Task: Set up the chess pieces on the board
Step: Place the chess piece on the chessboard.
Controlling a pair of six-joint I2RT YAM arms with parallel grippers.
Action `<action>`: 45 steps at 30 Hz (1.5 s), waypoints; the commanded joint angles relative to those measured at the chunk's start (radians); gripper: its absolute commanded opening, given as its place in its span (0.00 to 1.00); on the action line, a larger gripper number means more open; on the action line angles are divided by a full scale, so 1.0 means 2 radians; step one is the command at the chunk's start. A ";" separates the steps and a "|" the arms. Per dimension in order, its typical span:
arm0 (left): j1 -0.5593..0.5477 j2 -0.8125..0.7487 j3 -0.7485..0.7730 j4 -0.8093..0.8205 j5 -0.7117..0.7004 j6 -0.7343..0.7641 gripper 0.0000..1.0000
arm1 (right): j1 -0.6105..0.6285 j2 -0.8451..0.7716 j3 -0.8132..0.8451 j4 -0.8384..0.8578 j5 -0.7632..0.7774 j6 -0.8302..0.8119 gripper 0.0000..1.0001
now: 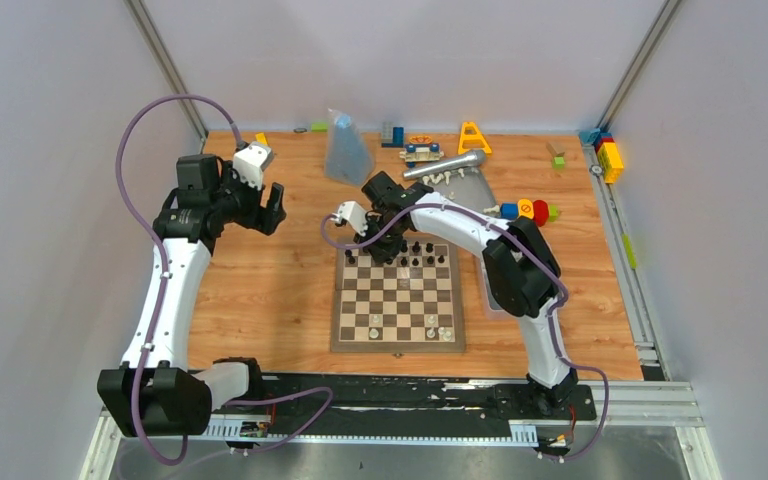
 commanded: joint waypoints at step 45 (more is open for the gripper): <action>-0.034 0.164 -0.033 0.106 0.112 0.063 0.77 | 0.002 -0.112 0.001 0.019 -0.030 0.040 0.46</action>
